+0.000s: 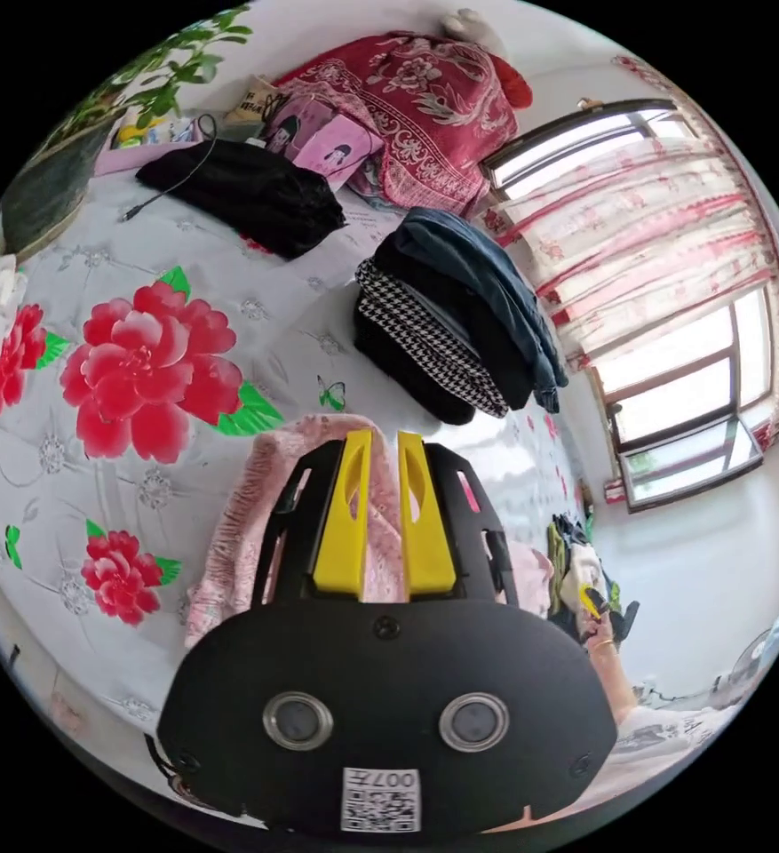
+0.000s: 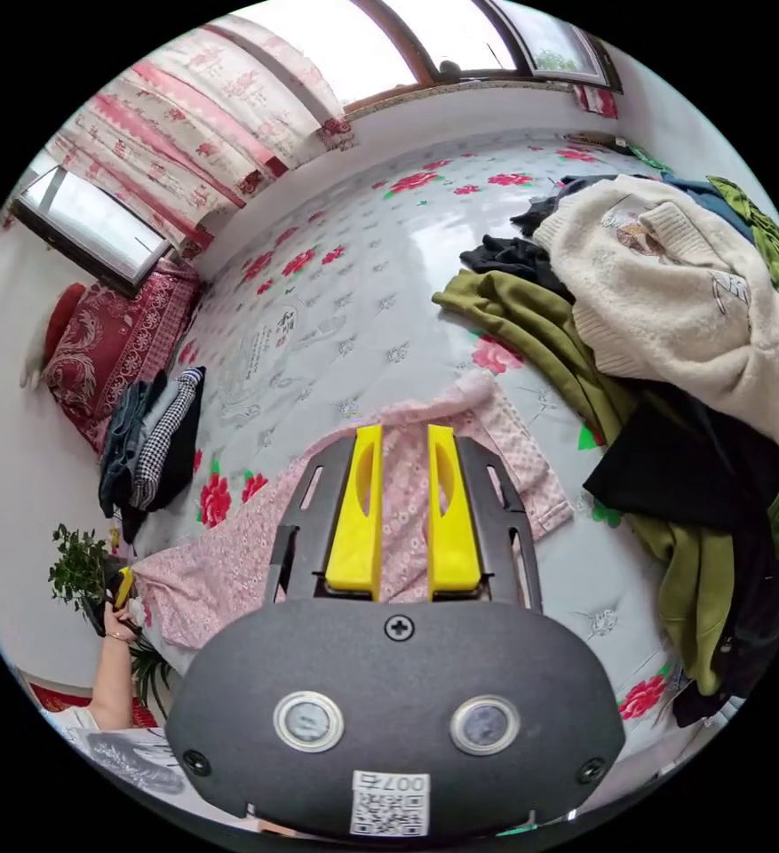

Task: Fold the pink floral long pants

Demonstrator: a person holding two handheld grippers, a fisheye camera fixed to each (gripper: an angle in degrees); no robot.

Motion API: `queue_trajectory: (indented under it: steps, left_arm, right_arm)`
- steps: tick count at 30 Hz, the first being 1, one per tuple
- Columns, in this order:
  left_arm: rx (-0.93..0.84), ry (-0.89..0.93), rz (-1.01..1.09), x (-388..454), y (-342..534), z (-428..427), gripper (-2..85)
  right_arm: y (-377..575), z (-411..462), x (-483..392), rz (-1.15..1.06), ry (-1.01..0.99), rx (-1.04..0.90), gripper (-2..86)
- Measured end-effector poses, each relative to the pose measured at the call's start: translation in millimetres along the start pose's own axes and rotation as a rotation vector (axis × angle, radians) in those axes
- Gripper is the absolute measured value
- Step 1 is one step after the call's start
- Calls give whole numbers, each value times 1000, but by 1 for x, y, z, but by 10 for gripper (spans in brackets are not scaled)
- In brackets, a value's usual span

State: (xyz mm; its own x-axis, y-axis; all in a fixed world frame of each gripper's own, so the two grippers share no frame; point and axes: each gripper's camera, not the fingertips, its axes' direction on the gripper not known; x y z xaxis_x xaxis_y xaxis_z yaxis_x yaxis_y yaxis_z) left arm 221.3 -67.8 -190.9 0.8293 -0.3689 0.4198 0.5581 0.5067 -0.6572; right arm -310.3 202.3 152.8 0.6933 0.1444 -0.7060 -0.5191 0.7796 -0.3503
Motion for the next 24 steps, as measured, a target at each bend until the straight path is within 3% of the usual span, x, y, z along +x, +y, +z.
queue_trajectory:
  steps: [6, 11, 19, 21, 24]
  left_arm:
    - [-19, -194, 129, 22, 81, 15, 43]
    - [16, -337, 55, 20, 147, 22, 49]
    - [-171, -499, -7, -13, 167, 122, 3]
    - [-204, -459, -56, -25, 154, 130, -6]
    - [-252, -524, 58, -23, 137, 140, -8]
  right_arm:
    - [46, 25, 78, 173, 75, -4, 45]
    - [58, 42, 150, 401, 5, -10, 52]
    - [14, 75, 152, 356, 71, -74, 10]
    - [16, 58, 159, 319, 54, -47, 6]
    - [37, 16, 182, 255, 113, -10, 5]
